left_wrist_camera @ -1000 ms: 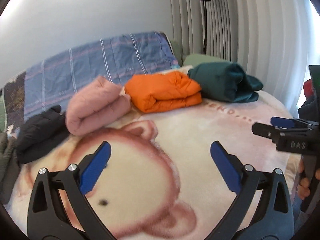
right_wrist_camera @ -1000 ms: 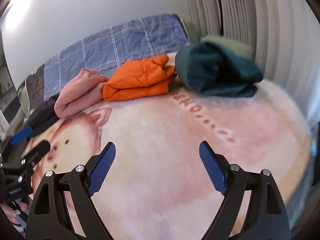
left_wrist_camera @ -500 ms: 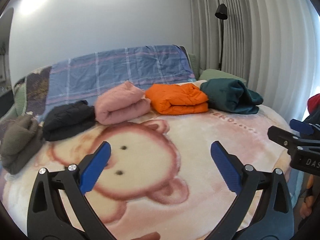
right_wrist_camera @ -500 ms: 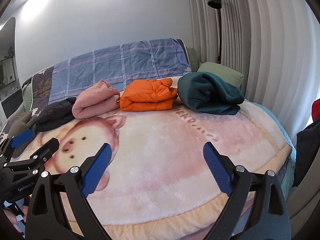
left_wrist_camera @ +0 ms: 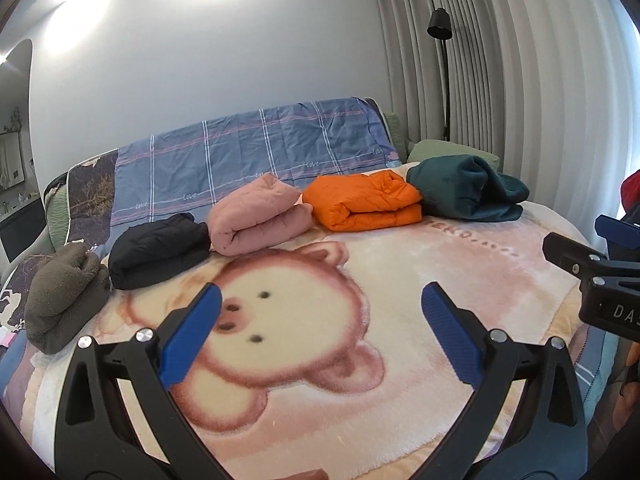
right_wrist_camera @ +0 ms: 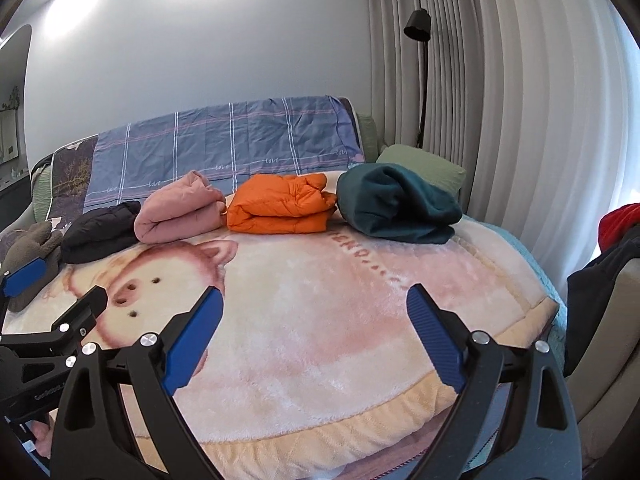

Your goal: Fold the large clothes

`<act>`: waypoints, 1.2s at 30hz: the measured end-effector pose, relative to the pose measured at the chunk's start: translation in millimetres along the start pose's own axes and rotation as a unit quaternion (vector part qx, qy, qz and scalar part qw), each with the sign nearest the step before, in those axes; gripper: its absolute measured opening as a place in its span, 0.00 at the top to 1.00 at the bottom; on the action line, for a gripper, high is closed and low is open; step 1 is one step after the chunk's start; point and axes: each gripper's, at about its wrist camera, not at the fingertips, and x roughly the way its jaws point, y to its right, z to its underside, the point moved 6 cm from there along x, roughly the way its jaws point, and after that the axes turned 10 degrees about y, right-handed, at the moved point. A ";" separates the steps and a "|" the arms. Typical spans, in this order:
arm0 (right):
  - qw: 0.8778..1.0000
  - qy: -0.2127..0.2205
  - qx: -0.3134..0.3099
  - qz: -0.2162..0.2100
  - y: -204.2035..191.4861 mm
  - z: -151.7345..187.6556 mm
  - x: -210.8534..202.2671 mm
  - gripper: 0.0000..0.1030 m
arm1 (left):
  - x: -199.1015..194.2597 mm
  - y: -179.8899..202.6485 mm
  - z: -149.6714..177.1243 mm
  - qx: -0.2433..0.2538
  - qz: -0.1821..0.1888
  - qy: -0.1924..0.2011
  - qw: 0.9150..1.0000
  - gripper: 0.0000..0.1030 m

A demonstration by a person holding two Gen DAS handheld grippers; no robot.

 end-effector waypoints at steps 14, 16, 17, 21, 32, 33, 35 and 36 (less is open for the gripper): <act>1.000 0.011 -0.015 0.004 -12.5 -1.5 -8.1 0.09 | -14.4 -12.2 0.1 -0.024 0.013 0.003 1.000 0.02; 1.000 0.011 -0.018 0.007 -13.6 -1.2 -8.2 0.09 | -14.1 -12.6 1.6 -0.025 0.015 0.000 1.000 0.02; 1.000 0.011 -0.018 0.007 -13.9 -0.9 -8.0 0.09 | -13.9 -12.9 2.4 -0.026 0.017 -0.001 1.000 0.02; 1.000 0.007 -0.020 0.008 -14.4 1.3 -6.1 0.09 | -11.5 -12.6 6.0 -0.032 0.025 -0.010 0.999 0.02; 1.000 -0.003 -0.017 0.014 -9.5 8.0 -0.2 0.09 | -3.4 -9.6 12.1 -0.033 0.033 -0.025 0.999 0.02; 1.000 -0.002 -0.019 0.016 -9.8 8.0 -0.5 0.09 | -3.1 -9.2 12.5 -0.033 0.033 -0.026 0.999 0.02; 1.000 0.001 -0.023 0.018 -10.5 8.0 -1.3 0.09 | -2.1 -8.4 13.2 -0.032 0.034 -0.027 0.999 0.02; 1.000 0.001 -0.024 0.017 -10.4 8.2 -1.4 0.09 | -2.0 -8.0 13.4 -0.032 0.035 -0.028 0.999 0.02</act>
